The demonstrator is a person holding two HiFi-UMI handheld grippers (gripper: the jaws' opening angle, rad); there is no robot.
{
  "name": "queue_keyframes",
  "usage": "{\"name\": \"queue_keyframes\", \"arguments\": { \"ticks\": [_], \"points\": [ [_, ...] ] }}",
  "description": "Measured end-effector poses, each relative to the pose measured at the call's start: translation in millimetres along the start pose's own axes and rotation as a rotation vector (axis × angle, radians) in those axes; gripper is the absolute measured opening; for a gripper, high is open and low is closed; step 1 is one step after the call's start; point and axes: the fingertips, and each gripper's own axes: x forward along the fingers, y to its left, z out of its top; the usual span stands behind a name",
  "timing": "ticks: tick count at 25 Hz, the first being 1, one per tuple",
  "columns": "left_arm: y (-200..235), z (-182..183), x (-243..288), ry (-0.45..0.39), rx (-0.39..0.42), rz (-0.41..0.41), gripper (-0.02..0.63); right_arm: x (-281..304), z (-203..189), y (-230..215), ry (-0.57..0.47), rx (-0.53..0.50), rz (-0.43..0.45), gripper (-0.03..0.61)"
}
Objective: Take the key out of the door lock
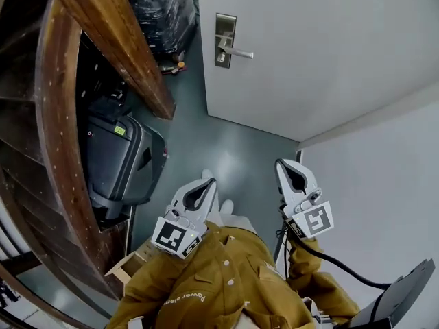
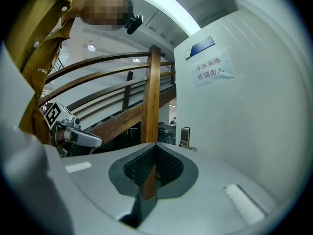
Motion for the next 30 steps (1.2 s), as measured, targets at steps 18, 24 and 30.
{"name": "queue_keyframes", "arguments": {
  "ticks": [18, 24, 30],
  "points": [
    [137, 56, 120, -0.068, -0.046, 0.007, -0.003, 292, -32, -150, 0.337, -0.293, 0.308, 0.215],
    [151, 62, 127, -0.072, -0.057, 0.073, -0.003, 344, -89, -197, 0.545, -0.443, 0.323, 0.256],
    [159, 60, 135, -0.078, -0.102, 0.086, -0.003, 356, -117, -205, 0.629, -0.475, 0.362, 0.142]
  ]
}}
